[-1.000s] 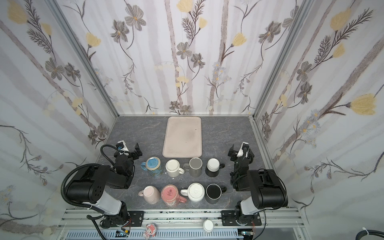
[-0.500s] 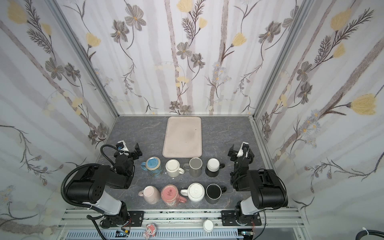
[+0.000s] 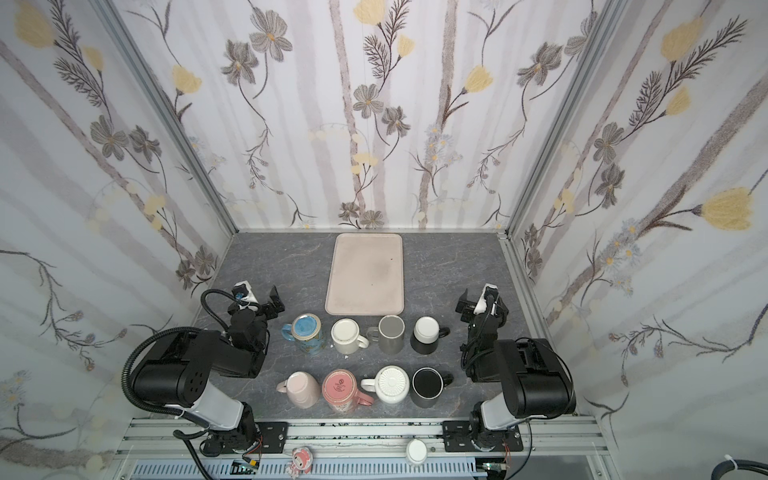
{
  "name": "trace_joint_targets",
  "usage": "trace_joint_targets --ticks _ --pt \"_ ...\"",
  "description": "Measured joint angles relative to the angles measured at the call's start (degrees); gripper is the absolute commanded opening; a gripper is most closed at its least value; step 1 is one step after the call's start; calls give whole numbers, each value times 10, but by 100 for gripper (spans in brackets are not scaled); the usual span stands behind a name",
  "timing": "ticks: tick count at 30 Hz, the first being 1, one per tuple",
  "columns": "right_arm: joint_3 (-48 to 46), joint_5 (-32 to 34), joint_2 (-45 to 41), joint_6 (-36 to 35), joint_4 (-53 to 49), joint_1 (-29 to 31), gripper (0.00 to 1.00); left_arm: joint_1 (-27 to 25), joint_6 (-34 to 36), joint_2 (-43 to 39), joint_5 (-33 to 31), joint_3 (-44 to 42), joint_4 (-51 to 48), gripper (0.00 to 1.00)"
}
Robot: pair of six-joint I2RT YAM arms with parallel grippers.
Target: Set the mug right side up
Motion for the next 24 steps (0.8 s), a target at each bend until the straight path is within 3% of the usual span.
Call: trace_joint_targets --ticks 7,13,18,24 --pt "-3 0 -4 0 1 0 99 -3 0 -15 -6 -9 -4 100" --pt "-34 5 -16 0 30 4 99 -7 -9 -134 -28 22 -97 100" --pt "14 -32 -14 0 -7 -15 100 -7 -25 -211 -34 44 -184 100" --pt "75 30 -121 12 -146 16 100 -7 -77 -305 -23 71 -251 100"
